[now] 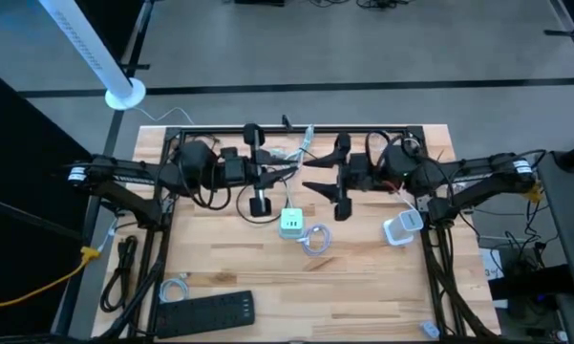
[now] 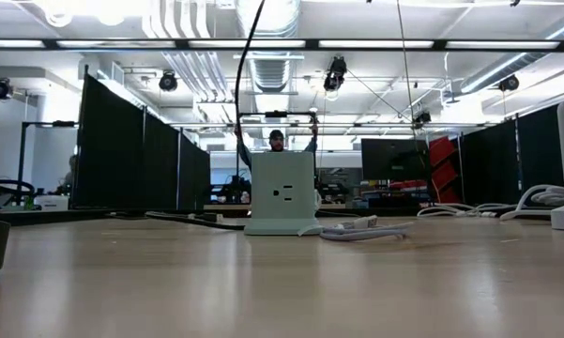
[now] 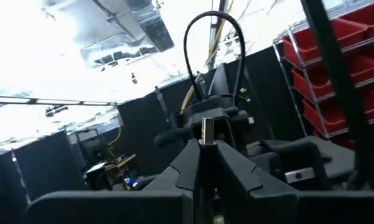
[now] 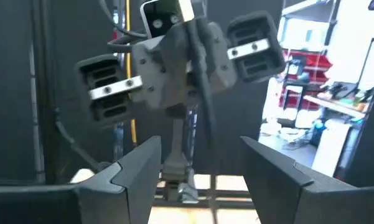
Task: Insert USB
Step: Insert the bottom black charger cable into the black outlet extension
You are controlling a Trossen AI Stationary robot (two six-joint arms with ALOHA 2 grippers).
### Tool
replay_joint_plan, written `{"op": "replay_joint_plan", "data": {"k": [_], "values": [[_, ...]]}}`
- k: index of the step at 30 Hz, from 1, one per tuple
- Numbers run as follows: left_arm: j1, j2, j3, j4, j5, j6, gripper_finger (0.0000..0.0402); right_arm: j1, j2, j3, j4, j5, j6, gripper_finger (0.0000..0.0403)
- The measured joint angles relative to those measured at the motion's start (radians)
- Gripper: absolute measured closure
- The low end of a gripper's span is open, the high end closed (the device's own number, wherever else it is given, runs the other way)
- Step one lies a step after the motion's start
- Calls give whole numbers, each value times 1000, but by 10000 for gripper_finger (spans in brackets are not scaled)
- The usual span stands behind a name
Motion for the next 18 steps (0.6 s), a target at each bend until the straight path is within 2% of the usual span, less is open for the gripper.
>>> {"op": "replay_joint_plan", "data": {"k": [4, 8, 11, 16, 18], "values": [[1, 3, 0, -11, -1, -45, 380, -1, 76, 98, -8, 3, 2, 204], [1, 4, 0, -13, 0, -63, 380, 0, 136, 210, -138, 3, 21, 216], [1, 1, 0, -14, 0, -64, 380, 0, 156, 262, -212, 3, 35, 262], [-1, -9, 0, -20, 0, -73, 380, 2, 140, 278, -235, 3, 25, 377], [-1, -14, 0, -24, -1, -73, 380, 2, 132, 278, -254, 2, 14, 393]]}}
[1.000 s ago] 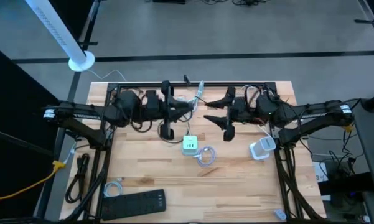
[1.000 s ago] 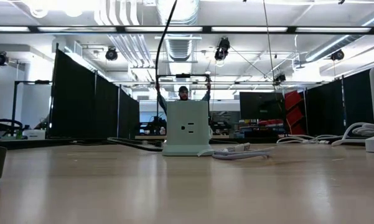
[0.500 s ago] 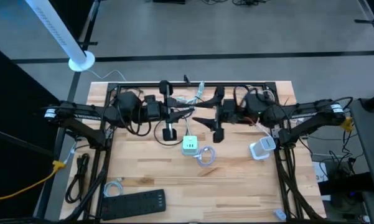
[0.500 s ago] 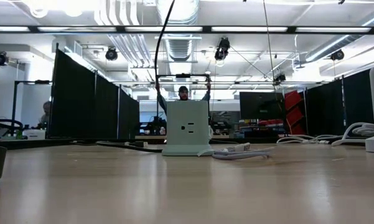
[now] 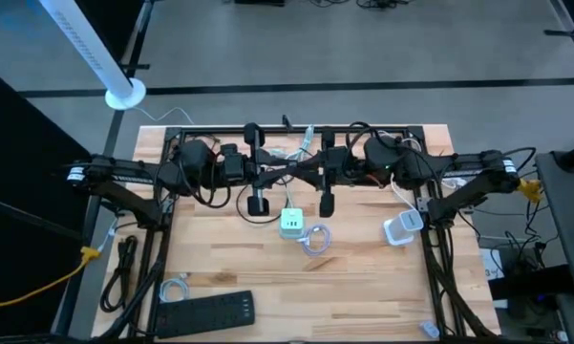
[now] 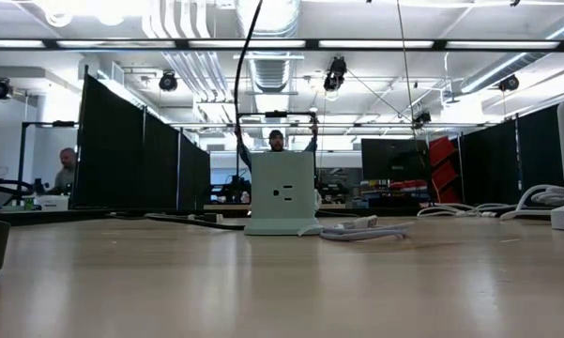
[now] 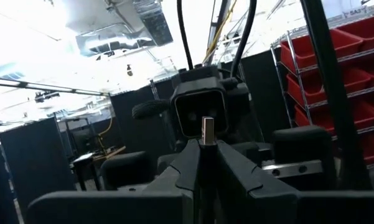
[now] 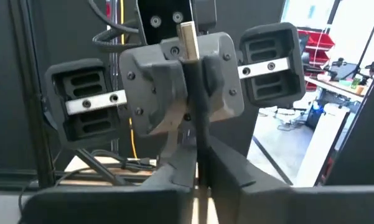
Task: Insert USB
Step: Insert the bottom black charger cable into the black outlet extension
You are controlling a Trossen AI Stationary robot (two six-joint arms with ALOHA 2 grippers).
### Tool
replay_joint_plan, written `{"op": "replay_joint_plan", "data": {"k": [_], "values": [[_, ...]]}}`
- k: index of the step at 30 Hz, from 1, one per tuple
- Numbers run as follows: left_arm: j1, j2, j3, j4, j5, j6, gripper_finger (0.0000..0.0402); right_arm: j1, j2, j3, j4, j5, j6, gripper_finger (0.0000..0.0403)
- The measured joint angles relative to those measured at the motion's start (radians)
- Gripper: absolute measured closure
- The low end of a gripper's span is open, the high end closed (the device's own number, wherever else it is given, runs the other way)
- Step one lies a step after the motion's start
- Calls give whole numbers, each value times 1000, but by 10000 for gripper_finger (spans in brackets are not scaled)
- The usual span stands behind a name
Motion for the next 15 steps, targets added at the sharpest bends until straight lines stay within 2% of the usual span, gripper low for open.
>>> {"op": "replay_joint_plan", "data": {"k": [6, 9, 15], "values": [[1, -12, 0, -36, -2, -58, 380, 0, -5, 0, -29, 0, 31, 397], [0, -12, 0, -64, -56, -74, 376, 0, -5, 0, -51, 5, 42, 397], [1, -35, 0, -100, -89, -73, 279, 0, -7, 0, -105, 1, 67, 397]]}}
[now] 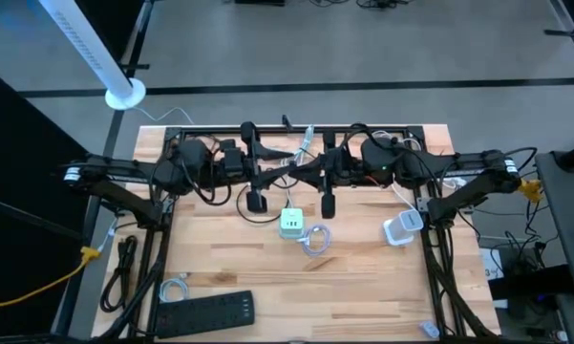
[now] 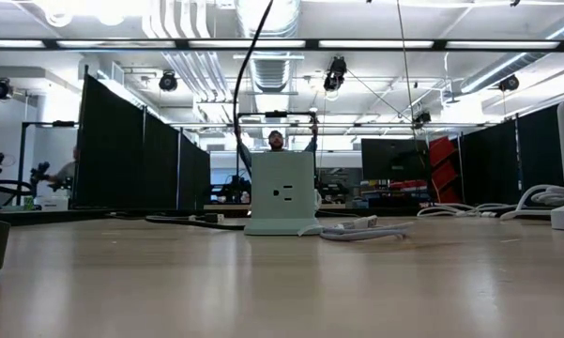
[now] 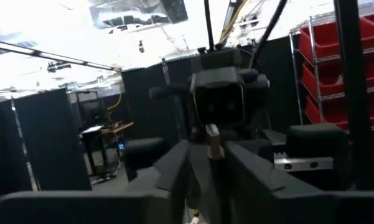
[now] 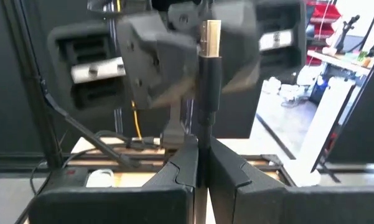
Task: Insert USB
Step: Insert the bottom black charger cable into the black outlet extension
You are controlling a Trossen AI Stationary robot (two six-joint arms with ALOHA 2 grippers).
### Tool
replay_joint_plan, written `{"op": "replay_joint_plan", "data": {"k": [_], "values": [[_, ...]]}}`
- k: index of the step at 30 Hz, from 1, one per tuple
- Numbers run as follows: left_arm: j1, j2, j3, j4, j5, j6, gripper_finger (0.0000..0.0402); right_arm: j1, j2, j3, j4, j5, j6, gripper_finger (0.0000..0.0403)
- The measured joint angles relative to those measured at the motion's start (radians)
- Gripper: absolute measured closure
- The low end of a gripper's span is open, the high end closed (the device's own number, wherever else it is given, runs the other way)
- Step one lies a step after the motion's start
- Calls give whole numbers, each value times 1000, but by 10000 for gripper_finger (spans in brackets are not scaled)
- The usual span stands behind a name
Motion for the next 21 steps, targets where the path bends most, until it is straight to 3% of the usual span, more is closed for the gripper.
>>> {"op": "replay_joint_plan", "data": {"k": [5, 10, 15, 21], "values": [[-6, -46, 0, -91, 0, -5, 204, 1, 0, 0, -62, -1, 10, 397], [-8, -141, 0, -275, 0, -118, 166, 1, 9, 0, -134, 0, 29, 397], [-18, -243, 0, -500, -15, -268, 168, 12, 46, 0, -155, 0, 15, 397], [-61, -327, 0, -699, -26, -359, 211, 21, 145, 68, -176, -9, 85, 397]]}}
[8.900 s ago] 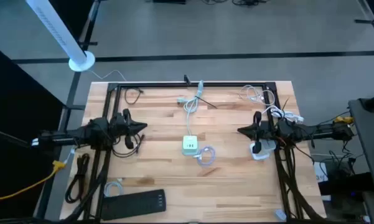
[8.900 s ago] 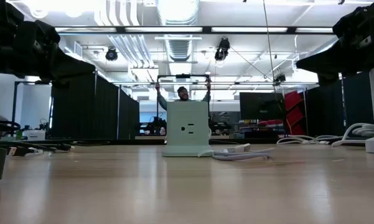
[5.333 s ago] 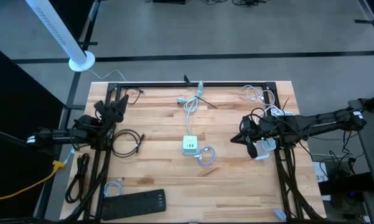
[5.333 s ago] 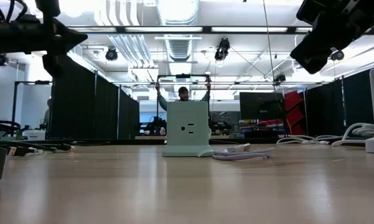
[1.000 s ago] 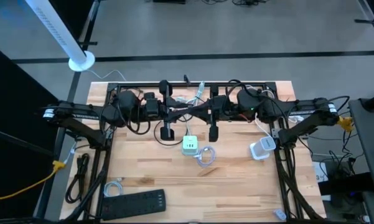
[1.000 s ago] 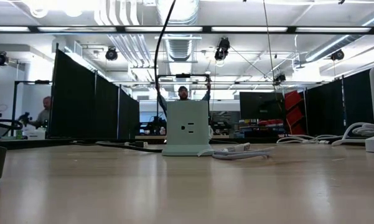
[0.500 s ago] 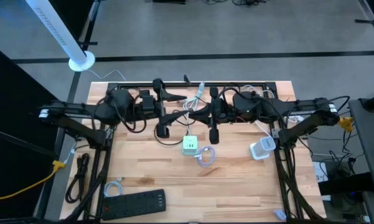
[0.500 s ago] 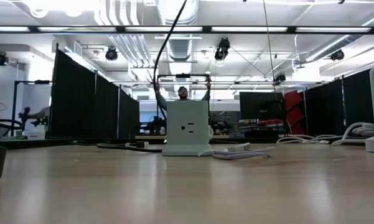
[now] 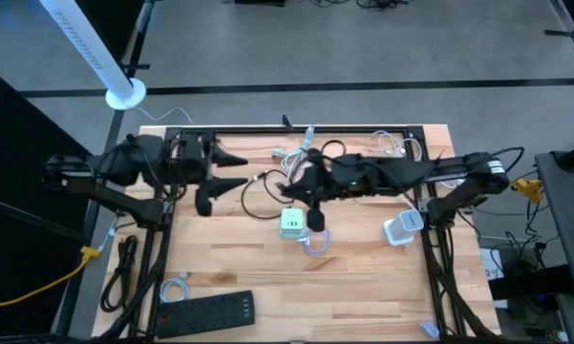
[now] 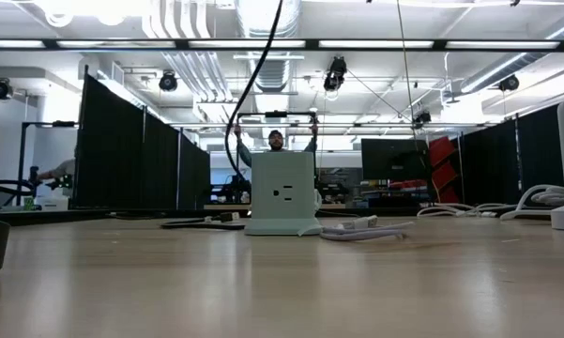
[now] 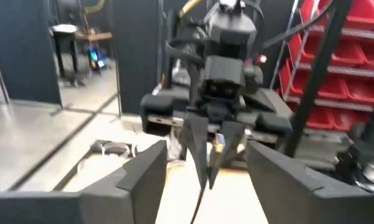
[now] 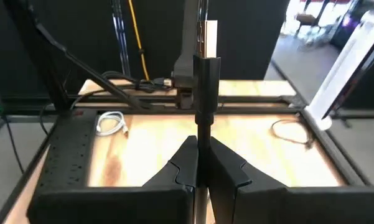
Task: Insert USB
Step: Insert the bottom black charger cable into the black outlet extension
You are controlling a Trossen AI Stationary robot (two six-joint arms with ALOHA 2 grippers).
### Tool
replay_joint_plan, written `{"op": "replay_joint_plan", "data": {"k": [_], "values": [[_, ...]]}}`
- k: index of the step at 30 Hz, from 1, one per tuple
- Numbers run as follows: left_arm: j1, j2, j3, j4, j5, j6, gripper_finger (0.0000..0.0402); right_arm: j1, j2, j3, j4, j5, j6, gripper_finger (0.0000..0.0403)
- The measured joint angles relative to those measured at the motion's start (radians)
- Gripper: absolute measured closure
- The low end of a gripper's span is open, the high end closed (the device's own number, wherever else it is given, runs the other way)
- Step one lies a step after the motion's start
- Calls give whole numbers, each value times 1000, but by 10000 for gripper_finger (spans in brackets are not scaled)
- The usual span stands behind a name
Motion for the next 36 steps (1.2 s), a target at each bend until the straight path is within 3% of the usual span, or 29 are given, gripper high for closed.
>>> {"op": "replay_joint_plan", "data": {"k": [13, 21, 26, 29, 36], "values": [[-96, -162, 61, -294, 29, 41, 313, 33, 256, 290, -37, -31, 278, 397], [-169, -159, 109, -308, 30, 472, 335, 39, 408, 480, -35, -218, 898, 397], [-243, -105, 122, -313, 27, 817, 323, 57, 422, 505, 68, -326, 1106, 397], [-298, -59, 141, -303, -62, 976, 314, 48, 399, 505, 136, -348, 1177, 397], [-389, 72, 193, -260, -446, 1289, 298, 36, 348, 506, 146, -343, 1256, 397]]}}
